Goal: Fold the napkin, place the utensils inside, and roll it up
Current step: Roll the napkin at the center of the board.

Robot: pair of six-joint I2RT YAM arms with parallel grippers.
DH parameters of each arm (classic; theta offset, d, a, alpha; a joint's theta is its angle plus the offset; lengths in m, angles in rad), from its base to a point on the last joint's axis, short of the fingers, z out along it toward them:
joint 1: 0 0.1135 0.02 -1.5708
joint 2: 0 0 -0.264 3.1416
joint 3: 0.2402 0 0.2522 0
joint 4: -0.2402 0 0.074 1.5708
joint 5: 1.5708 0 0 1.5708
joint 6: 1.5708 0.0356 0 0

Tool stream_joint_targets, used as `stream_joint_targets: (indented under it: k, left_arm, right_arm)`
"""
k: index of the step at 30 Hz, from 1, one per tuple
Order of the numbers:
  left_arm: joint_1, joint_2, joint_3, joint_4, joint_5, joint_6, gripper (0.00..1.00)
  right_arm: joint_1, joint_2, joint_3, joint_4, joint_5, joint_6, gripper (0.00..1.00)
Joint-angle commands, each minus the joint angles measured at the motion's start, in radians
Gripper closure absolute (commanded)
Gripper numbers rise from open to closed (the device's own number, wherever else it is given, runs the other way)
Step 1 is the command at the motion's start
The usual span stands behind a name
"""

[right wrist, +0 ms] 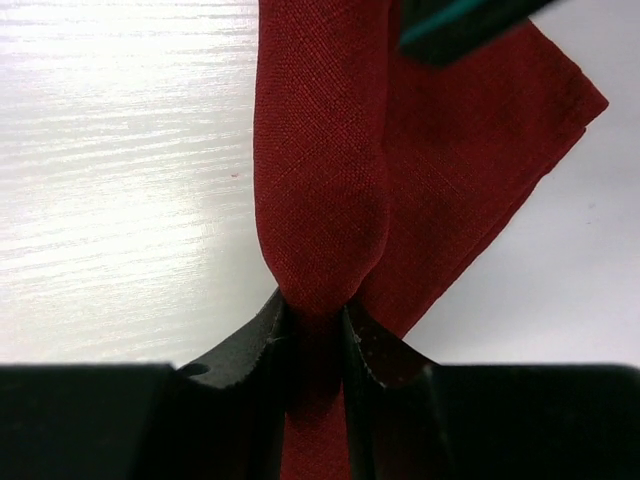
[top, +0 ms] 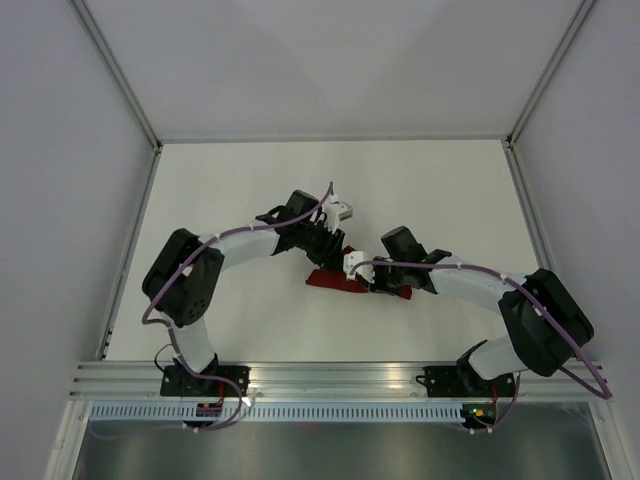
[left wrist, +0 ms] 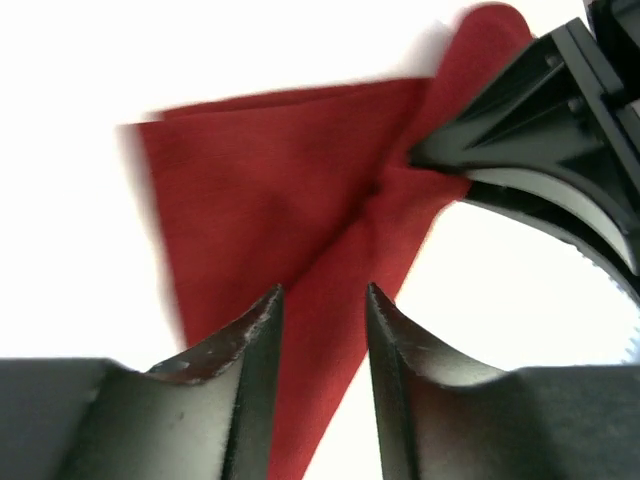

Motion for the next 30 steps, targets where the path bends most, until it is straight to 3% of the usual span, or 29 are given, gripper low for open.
stream_joint_targets:
  k: [1, 8, 14, 22, 27, 30]
  left_arm:
    - [0.008, -0.16, -0.12, 0.214, -0.234, -0.069, 0.58]
    - [-0.009, -0.399, -0.398, 0.559, -0.47, -0.109, 0.59]
    - [-0.148, -0.501, -0.576, 0.824, -0.72, -0.023, 0.57]
    - [-0.391, -0.407, -0.558, 0.9, -0.923, 0.323, 0.52]
    - [-0.454, -0.315, -0.529, 0.874, -0.896, 0.445, 0.49]
    - [-0.489, -0.26, -0.508, 0.842, -0.879, 0.514, 0.43]
  right_arm:
    - [-0.024, 0.061, 0.055, -0.138, -0.064, -0.008, 0.78]
    - [-0.114, 0.193, 0.197, -0.284, -0.172, -0.038, 0.78]
    - [-0.173, 0.348, 0.363, -0.453, -0.246, -0.07, 0.78]
    - [-0.207, 0.563, 0.552, -0.652, -0.298, -0.136, 0.78]
    - [-0.222, 0.624, 0.604, -0.681, -0.299, -0.138, 0.78]
    - [-0.224, 0.632, 0.618, -0.681, -0.296, -0.13, 0.77]
